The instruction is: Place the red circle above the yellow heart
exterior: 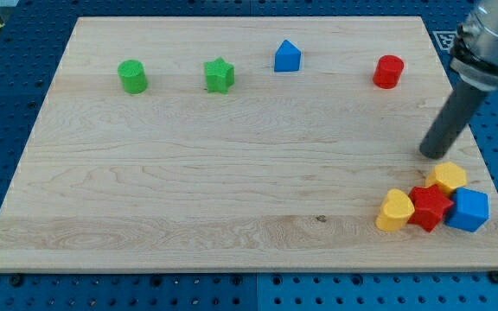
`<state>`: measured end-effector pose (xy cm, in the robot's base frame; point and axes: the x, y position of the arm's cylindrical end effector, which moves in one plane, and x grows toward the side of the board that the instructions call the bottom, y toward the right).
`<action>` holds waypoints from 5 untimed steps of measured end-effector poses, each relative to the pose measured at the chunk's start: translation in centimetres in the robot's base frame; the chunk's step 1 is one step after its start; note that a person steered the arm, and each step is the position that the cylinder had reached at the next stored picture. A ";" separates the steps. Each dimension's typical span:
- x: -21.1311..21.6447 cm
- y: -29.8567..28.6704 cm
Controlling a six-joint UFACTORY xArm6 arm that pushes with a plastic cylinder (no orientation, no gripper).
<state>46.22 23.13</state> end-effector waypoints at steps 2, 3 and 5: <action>-14.8 2.7; -19.7 1.1; -10.2 -3.3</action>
<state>36.02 19.83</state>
